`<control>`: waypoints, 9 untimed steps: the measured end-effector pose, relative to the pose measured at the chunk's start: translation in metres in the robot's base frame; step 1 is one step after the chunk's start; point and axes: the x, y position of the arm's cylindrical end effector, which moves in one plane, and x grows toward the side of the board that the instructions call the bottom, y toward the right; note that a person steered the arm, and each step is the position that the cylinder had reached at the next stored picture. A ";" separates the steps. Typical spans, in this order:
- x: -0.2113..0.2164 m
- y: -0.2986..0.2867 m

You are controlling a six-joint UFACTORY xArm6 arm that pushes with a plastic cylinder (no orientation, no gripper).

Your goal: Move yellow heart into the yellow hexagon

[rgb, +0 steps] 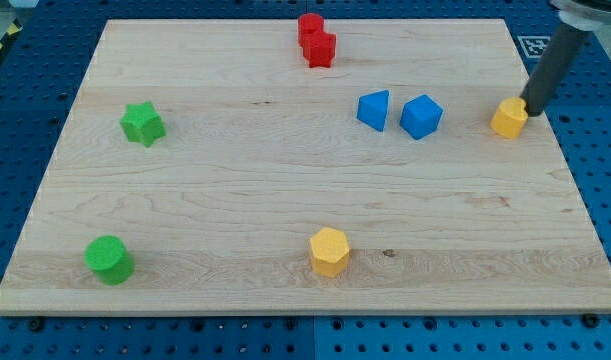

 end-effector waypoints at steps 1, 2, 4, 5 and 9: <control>0.000 -0.023; 0.011 -0.026; 0.042 -0.063; 0.058 -0.094; 0.106 -0.106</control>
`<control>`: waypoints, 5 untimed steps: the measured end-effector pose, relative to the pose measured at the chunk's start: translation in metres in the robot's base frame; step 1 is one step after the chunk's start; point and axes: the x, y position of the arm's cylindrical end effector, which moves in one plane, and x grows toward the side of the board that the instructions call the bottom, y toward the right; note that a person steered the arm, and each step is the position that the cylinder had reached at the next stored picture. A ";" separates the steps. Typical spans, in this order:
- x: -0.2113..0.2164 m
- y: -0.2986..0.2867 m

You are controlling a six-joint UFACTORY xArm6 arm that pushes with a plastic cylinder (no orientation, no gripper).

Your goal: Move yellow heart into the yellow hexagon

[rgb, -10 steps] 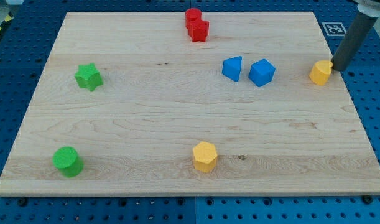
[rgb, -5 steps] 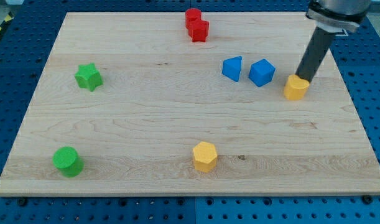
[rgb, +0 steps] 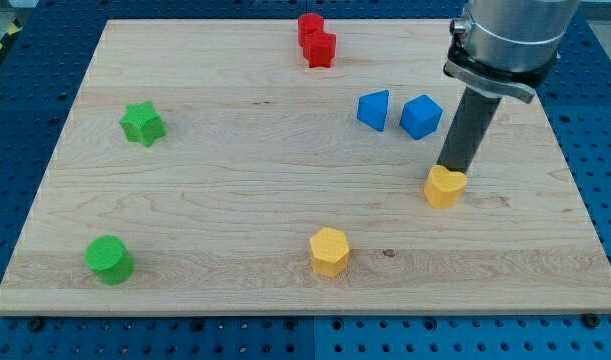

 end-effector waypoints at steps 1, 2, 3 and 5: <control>0.022 -0.005; 0.045 -0.007; 0.066 -0.007; 0.072 -0.007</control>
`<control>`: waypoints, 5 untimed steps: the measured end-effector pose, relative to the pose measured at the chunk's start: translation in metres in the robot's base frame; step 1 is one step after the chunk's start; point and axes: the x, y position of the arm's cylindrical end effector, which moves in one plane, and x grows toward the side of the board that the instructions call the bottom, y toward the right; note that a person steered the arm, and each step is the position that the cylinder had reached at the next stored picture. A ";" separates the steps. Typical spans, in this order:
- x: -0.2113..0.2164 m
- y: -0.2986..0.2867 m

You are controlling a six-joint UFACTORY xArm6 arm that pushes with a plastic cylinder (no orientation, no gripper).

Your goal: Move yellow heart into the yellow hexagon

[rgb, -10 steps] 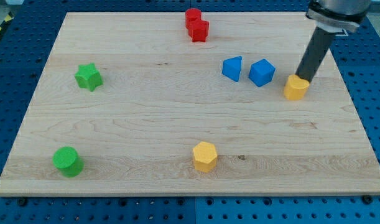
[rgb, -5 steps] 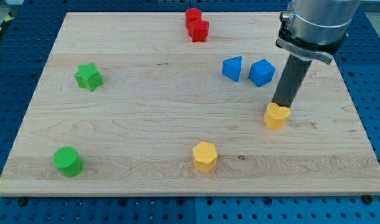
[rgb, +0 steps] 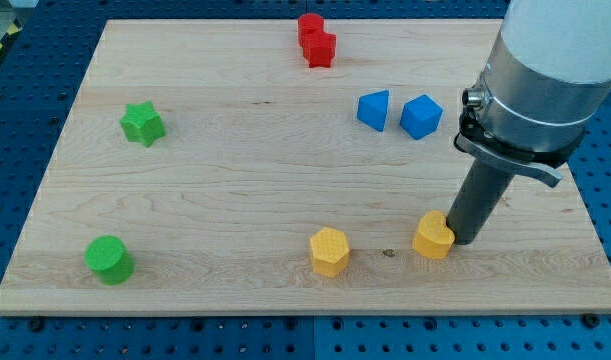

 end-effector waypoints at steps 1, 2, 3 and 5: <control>0.010 -0.007; 0.011 -0.015; 0.011 -0.051; -0.008 -0.105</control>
